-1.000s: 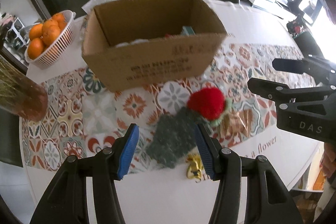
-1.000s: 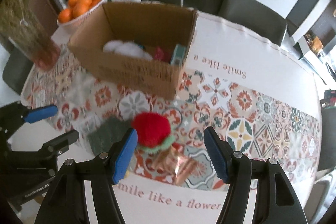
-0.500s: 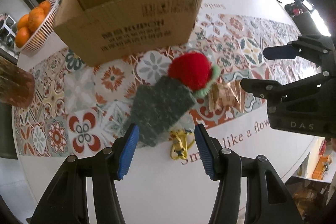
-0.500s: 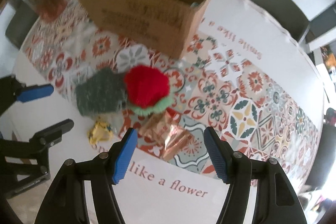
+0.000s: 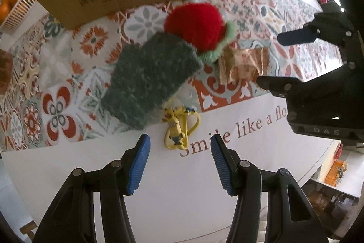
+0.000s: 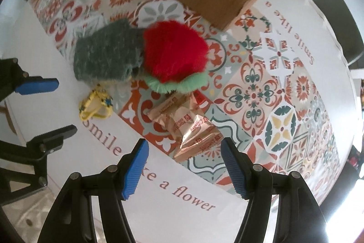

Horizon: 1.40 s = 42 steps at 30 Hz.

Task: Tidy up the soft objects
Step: 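Move both tools back toward the glove, keychain and biscuit wrapper, then grasp the gold biscuit wrapper with the right tool, then lower the left tool and grasp the yellow Minion keychain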

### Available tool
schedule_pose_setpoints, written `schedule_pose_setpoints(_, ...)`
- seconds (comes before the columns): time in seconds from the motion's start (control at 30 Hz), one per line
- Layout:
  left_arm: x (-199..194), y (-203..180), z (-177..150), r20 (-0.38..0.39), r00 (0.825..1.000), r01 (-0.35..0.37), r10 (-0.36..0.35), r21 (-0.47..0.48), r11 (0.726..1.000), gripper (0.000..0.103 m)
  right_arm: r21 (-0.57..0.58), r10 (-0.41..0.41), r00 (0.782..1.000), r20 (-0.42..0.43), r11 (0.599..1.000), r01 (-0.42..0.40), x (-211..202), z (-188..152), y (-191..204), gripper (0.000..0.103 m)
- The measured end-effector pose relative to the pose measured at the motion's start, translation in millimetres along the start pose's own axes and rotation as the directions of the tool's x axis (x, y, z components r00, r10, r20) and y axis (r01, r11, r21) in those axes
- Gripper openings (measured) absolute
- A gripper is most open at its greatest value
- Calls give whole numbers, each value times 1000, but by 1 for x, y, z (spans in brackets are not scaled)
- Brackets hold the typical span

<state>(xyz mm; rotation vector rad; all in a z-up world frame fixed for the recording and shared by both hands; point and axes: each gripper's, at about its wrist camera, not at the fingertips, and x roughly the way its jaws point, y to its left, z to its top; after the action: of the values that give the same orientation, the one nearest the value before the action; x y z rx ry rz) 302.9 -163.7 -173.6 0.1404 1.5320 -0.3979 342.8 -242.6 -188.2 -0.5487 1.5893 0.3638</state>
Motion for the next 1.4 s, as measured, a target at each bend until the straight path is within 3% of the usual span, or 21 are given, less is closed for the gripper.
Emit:
schedule_pose_setpoints(0.47, 51, -5, 1, -138, 990, 17, -15, 17, 1000, 54, -112, -27, 996, -81, 994, 18, 39, 10, 7, 67)
schedule_pose_setpoints(0.9, 69, -23, 2, -139, 990, -27, 30, 25, 999, 56, -103, -24, 999, -43, 995, 20, 65, 18, 1, 67)
schedule_pose_setpoints(0.97, 70, -20, 1, -134, 991, -17, 19, 12, 1000, 44, -88, -15, 999, -40, 996, 11, 71, 23, 0, 67)
schedule_pose_setpoints(1.07, 73, -24, -5, -127, 992, 8, -9, -9, 1000, 35, -57, 8, 999, -45, 998, -11, 74, 21, -3, 66)
schedule_pose_setpoints(1.4, 70, -3, -13, -65, 994, 83, -89, -86, 993, 25, 134, 88, 996, 17, 987, -90, 75, -8, -10, 55)
